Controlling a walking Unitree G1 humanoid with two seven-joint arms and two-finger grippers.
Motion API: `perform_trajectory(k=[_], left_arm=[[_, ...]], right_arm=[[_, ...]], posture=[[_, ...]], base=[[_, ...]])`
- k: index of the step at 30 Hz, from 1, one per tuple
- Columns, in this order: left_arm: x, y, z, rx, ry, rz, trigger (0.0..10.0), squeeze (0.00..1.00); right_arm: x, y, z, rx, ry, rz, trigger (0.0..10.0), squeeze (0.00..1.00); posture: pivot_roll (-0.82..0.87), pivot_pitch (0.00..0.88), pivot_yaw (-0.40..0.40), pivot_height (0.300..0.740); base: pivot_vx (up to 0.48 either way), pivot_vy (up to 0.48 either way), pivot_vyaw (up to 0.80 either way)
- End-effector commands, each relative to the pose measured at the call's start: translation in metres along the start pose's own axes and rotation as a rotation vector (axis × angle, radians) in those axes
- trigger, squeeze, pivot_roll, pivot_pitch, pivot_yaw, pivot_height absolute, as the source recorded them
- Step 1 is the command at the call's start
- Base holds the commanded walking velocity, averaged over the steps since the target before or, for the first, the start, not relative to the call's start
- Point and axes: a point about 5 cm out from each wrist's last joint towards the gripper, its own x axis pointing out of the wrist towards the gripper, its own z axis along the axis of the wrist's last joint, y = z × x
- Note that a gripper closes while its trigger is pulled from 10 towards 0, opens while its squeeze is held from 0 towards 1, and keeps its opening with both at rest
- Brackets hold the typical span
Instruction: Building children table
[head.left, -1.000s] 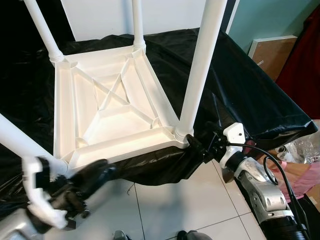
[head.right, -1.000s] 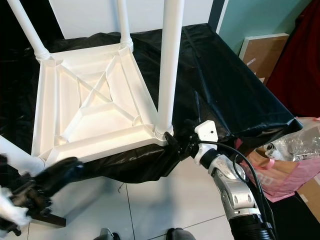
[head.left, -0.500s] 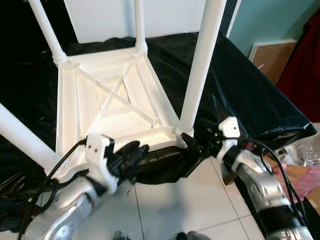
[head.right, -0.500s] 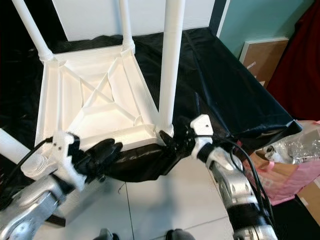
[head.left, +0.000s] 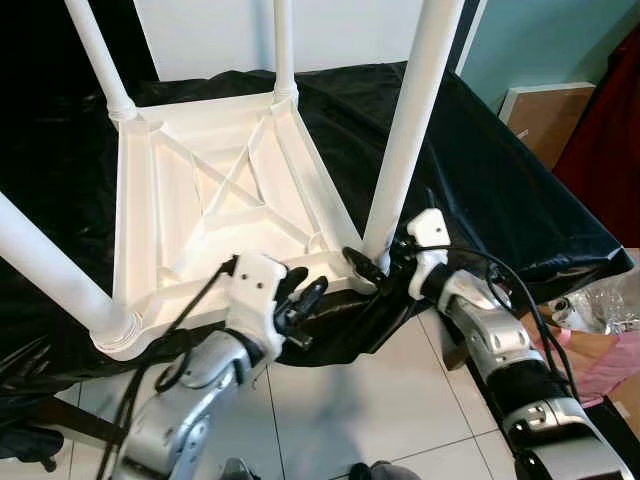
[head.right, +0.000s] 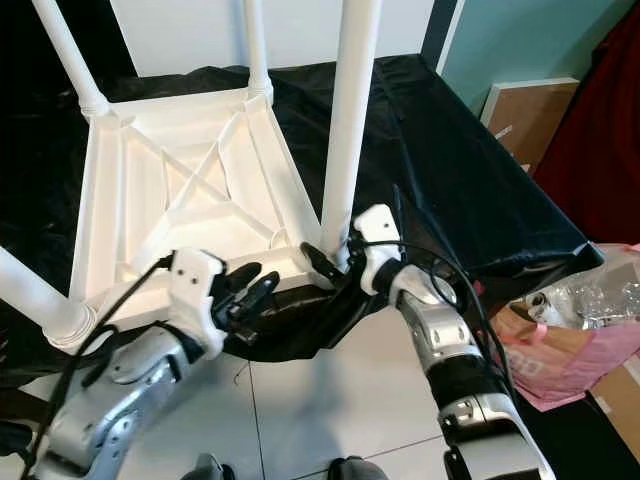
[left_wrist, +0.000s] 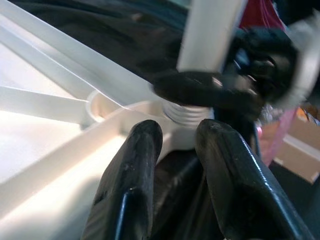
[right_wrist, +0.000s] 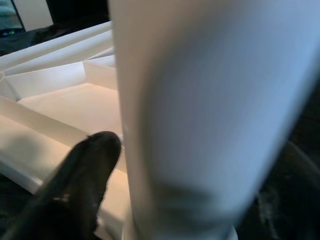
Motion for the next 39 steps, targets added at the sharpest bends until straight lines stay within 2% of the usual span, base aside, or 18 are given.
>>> perform_trajectory(k=[1,2,7,10,11,14,21,23,29,32,35,39], left_arm=[[0.004,-0.002,-0.005,0.026,0.016,0.013,10.0,0.00],[0.005,-0.002,-0.006,0.043,0.017,0.016,10.0,0.00],[0.011,0.000,-0.009,0.052,0.022,0.034,10.0,0.00],[0.015,0.004,-0.009,0.085,0.021,0.081,10.0,0.00],[0.017,0.006,-0.010,0.117,0.019,0.097,10.0,0.00],[0.020,0.007,-0.011,0.151,0.021,0.117,10.0,0.00],[0.026,0.012,-0.014,0.146,0.022,0.161,10.0,0.00],[0.030,0.016,-0.015,0.149,0.023,0.192,10.0,0.00],[0.033,0.023,-0.015,0.136,0.011,0.235,10.0,0.00],[0.034,0.027,-0.014,0.140,0.001,0.265,10.0,0.00],[0.035,0.028,-0.016,0.144,0.010,0.271,10.0,0.00],[0.035,0.029,-0.015,0.144,0.002,0.268,10.0,0.00]], right_arm=[[0.001,0.000,-0.007,-0.005,0.023,0.012,2.7,0.00],[0.004,0.000,-0.008,0.001,0.028,0.016,0.0,0.00],[0.009,-0.001,-0.013,0.016,0.040,0.009,0.0,0.00],[0.009,0.000,-0.016,0.024,0.048,-0.015,0.0,0.00],[0.009,0.000,-0.017,0.032,0.049,-0.035,10.0,0.00],[0.010,0.000,-0.020,0.040,0.051,-0.075,10.0,0.00],[0.013,0.003,-0.026,0.058,0.067,-0.229,10.0,0.00],[0.015,0.007,-0.027,0.092,0.057,-0.339,10.0,0.00],[0.017,0.013,-0.027,0.116,0.051,-0.484,10.0,0.00],[0.016,0.016,-0.028,0.139,0.054,-0.639,10.0,0.00],[0.022,0.025,-0.027,0.155,0.045,-0.625,10.0,0.00],[0.024,0.029,-0.025,0.155,0.033,-0.607,10.0,0.00]], posture=[[0.06,0.117,-0.079,0.740],[0.07,0.111,-0.086,0.740],[0.08,0.102,-0.091,0.740],[0.08,0.098,-0.092,0.740],[0.07,0.095,-0.094,0.740],[0.07,0.093,-0.094,0.740],[0.06,0.086,-0.090,0.740],[0.05,0.082,-0.086,0.740],[0.04,0.081,-0.084,0.740],[0.05,0.081,-0.088,0.740],[0.05,0.082,-0.088,0.740],[0.05,0.080,-0.091,0.740]], base=[[0.000,0.000,0.00],[0.000,0.000,0.00],[0.000,0.000,0.00],[0.000,0.000,0.00],[0.000,0.000,0.00],[0.000,0.000,0.00],[0.000,0.000,0.00],[0.000,0.000,0.00],[0.000,0.000,0.00],[0.000,0.000,0.00],[0.000,0.000,0.00],[0.000,0.000,0.00]])
